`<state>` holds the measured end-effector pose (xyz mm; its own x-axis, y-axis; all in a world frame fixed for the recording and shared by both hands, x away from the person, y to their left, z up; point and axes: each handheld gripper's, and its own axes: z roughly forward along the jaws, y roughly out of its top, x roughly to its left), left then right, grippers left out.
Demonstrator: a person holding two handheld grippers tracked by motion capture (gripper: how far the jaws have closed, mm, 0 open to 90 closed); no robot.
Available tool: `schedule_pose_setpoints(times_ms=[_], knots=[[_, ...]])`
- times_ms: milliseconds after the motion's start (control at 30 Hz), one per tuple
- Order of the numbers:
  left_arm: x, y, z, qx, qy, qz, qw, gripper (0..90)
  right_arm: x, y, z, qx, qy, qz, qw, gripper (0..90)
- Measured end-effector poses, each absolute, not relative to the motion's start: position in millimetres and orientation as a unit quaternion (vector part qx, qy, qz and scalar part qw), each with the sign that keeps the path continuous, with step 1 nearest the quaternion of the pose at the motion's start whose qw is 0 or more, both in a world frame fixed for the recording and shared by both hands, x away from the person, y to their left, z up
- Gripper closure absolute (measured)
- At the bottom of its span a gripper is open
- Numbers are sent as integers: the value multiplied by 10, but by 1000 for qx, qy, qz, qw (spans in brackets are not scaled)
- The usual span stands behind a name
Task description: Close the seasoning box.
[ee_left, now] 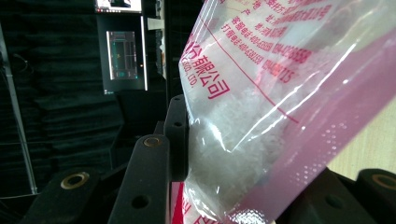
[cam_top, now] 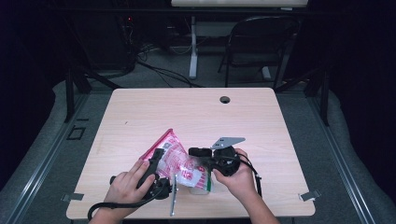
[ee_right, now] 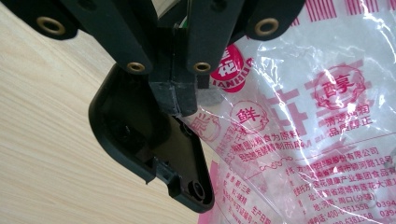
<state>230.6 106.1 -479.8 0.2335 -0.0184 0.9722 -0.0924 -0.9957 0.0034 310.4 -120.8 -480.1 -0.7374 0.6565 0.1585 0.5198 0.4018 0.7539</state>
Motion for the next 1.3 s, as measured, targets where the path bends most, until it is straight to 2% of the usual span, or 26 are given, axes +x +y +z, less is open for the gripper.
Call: schedule_pose_setpoints(times_ms=[1300], knots=[[2276,1025,-4741,779,-40,625,30,703,3098,-1215,-4777,352,832,420,83,900]])
